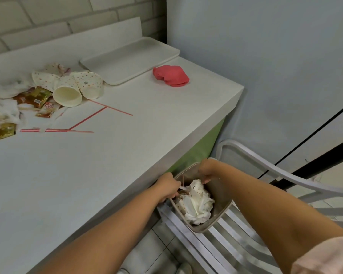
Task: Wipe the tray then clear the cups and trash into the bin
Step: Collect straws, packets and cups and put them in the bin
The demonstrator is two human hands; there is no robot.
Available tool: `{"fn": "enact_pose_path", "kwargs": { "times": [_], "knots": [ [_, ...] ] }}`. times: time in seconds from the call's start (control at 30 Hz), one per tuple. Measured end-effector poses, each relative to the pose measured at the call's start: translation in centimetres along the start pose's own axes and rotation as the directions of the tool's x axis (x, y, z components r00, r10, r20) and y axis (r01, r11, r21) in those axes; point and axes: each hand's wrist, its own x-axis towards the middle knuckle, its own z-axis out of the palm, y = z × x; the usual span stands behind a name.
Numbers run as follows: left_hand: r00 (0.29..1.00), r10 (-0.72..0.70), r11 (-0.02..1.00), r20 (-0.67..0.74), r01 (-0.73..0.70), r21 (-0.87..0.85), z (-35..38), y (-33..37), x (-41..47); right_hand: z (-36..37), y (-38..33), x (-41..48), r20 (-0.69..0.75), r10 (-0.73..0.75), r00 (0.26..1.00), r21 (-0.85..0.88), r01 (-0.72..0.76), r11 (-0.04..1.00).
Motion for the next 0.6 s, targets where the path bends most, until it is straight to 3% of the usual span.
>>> {"fn": "enact_pose_path", "kwargs": {
  "times": [0.2,0.43,0.6],
  "knots": [
    [0.99,0.138,0.977,0.022,-0.14,0.16,-0.1,1.7,-1.3,-2.2,-1.6,-1.1,0.137,0.083,0.987,-0.267,-0.043,0.963],
    [0.955,0.287,0.925,0.079,-0.298,0.236,-2.2,4.4,-4.2,-4.0,-7.5,-5.2,0.257,0.173,0.951,-0.596,0.015,0.803],
    [0.931,0.366,0.903,0.0,-0.355,0.242,-6.8,5.5,-7.4,-3.9,-14.0,-10.9,0.305,0.034,0.952,-0.731,0.211,0.649]
  ]
}}
